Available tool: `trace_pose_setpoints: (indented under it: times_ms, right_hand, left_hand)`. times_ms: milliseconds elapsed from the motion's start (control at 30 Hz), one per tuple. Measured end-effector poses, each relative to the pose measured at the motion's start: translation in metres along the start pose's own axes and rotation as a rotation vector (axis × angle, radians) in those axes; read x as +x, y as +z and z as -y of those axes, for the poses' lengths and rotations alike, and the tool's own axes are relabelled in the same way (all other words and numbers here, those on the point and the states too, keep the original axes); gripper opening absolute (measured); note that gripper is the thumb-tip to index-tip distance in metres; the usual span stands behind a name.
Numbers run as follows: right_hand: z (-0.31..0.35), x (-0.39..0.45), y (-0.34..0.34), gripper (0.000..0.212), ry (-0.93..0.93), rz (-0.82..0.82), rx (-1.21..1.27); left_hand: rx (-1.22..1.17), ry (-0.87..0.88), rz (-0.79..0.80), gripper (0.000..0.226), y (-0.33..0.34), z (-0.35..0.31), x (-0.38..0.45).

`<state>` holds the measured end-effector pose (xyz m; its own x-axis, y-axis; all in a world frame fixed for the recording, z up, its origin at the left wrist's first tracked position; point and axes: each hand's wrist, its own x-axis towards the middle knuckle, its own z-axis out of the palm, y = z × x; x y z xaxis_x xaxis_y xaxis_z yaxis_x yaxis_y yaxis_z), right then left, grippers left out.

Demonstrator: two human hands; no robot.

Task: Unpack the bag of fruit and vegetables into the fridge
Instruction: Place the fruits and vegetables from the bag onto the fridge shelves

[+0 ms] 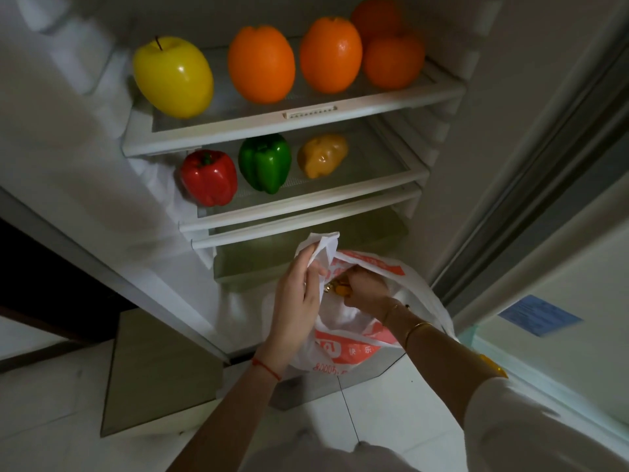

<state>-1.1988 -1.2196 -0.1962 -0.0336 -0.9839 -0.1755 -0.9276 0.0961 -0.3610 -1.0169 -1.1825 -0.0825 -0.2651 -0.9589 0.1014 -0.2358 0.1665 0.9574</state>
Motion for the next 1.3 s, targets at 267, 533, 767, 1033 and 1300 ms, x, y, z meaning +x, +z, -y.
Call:
trace_pose_setpoints:
  times_ms: [267, 533, 767, 1033, 1300]
  right_hand:
    - [0.014, -0.046, -0.026, 0.047, 0.062, -0.023, 0.203]
    - [0.002, -0.142, -0.065, 0.045, 0.110, -0.181, 0.380]
    - [-0.068, -0.207, -0.093, 0.038, 0.333, -0.376, 0.372]
    - [-0.152, -0.225, -0.081, 0.049, 0.601, -0.200, 0.195]
    - [-0.167, -0.217, -0.064, 0.046, 0.576, -0.026, 0.056]
  left_hand:
    - [0.028, 0.041, -0.041, 0.040, 0.005, -0.004, -0.006]
    - [0.017, 0.084, -0.023, 0.041, 0.018, -0.013, -0.019]
    - [0.036, 0.133, 0.006, 0.039, 0.039, -0.014, -0.025]
    - [0.067, 0.126, -0.003, 0.040, 0.059, -0.018, -0.034]
    - [0.088, 0.123, -0.049, 0.040, 0.070, -0.022, -0.039]
